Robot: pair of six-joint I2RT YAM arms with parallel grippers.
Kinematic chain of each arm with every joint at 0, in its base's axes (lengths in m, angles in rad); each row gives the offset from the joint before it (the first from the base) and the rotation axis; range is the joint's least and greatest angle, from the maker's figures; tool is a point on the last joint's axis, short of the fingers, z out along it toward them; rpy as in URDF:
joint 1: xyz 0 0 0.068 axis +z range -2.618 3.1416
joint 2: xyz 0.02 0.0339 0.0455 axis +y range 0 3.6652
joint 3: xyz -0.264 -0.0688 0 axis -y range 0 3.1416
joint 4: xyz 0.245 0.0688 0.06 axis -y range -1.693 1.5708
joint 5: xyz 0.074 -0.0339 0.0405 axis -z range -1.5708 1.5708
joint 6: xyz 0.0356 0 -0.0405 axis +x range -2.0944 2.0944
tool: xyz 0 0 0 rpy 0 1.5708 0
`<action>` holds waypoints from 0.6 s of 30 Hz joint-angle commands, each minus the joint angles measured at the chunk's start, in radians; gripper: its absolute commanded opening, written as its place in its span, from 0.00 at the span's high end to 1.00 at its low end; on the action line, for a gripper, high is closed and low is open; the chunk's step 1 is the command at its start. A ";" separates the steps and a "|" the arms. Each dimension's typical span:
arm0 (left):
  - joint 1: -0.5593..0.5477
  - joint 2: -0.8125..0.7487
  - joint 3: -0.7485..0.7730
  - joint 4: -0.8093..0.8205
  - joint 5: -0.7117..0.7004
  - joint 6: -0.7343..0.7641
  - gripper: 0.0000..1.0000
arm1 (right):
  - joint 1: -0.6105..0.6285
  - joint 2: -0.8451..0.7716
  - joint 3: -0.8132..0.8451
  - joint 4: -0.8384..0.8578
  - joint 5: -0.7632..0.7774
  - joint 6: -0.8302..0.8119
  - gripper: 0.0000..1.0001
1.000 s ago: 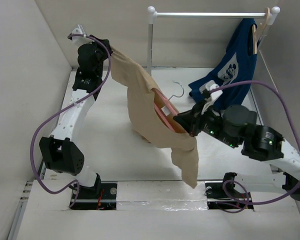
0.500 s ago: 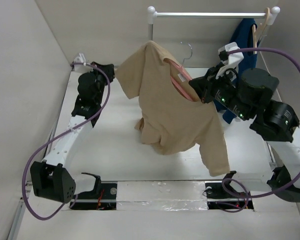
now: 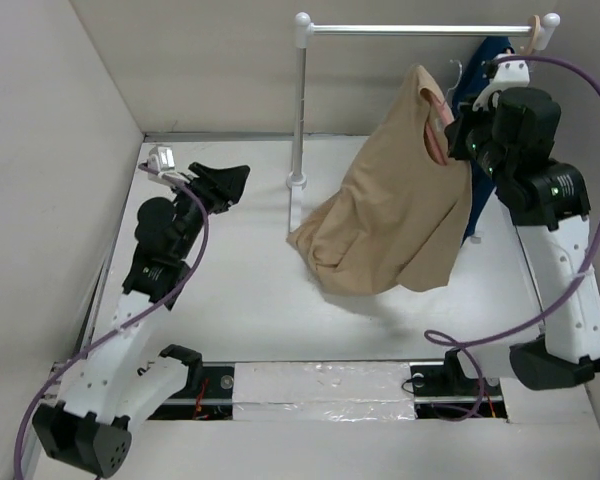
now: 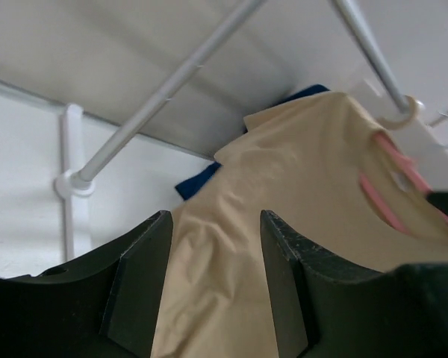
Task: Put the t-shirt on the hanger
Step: Place the hanger at the clothesline.
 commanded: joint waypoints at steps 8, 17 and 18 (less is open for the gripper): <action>-0.013 -0.249 -0.021 -0.299 0.199 0.206 0.52 | -0.229 0.164 0.209 0.136 -0.049 0.030 1.00; -0.084 -0.338 -0.098 -0.426 0.072 0.375 0.51 | -0.322 0.302 0.323 0.177 -0.080 0.064 1.00; -0.084 -0.339 -0.109 -0.420 0.058 0.379 0.52 | -0.322 0.305 0.326 0.191 -0.074 0.064 1.00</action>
